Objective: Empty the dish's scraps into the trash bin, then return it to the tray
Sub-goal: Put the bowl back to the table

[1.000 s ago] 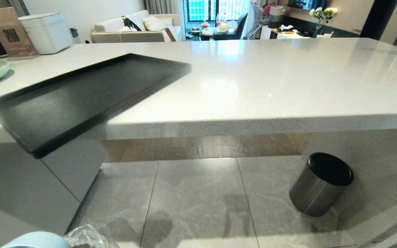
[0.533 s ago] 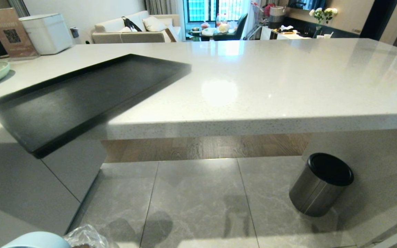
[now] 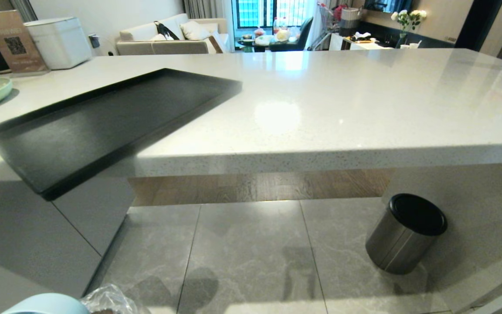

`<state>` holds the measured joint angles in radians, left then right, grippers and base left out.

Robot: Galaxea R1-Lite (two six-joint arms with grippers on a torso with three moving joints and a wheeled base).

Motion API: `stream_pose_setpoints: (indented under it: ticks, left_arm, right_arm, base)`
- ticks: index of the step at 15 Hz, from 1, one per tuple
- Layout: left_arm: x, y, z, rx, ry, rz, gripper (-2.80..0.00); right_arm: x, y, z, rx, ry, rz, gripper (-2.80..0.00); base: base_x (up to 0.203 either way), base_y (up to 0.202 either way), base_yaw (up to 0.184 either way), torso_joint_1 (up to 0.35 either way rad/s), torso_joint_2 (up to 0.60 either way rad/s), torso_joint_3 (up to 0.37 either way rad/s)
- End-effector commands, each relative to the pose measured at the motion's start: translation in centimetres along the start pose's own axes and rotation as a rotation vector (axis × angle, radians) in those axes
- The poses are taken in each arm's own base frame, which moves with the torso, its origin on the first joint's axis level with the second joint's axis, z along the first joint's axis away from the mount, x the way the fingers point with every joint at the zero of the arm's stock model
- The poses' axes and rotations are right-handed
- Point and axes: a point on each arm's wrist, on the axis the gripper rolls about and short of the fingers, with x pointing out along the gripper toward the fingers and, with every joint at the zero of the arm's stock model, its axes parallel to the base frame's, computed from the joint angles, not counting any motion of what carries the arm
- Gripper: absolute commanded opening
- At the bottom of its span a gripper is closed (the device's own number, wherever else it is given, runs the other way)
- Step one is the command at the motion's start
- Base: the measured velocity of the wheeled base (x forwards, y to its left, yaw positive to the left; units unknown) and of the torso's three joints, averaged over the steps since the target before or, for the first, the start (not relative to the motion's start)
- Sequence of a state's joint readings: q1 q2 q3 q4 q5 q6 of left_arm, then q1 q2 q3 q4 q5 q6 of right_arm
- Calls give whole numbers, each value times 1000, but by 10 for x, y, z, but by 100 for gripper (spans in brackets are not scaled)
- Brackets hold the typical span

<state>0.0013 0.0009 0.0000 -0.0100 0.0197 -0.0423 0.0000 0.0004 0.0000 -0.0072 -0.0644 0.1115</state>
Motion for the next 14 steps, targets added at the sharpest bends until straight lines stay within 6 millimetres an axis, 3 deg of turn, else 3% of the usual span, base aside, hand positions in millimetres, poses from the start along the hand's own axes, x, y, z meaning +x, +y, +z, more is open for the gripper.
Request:
stream_pose_setpoints:
  ticks: [1, 14]
  left_arm:
    - [0, 0, 0, -1, 0, 1, -280]
    - [0, 0, 0, -1, 0, 1, -280]
  right_arm:
    - [0, 0, 0, 1, -1, 0, -280]
    - [0, 0, 0, 0, 0, 0, -280]
  base:
    - [0, 0, 0, 0, 0, 0]
    - [0, 0, 0, 0, 0, 0]
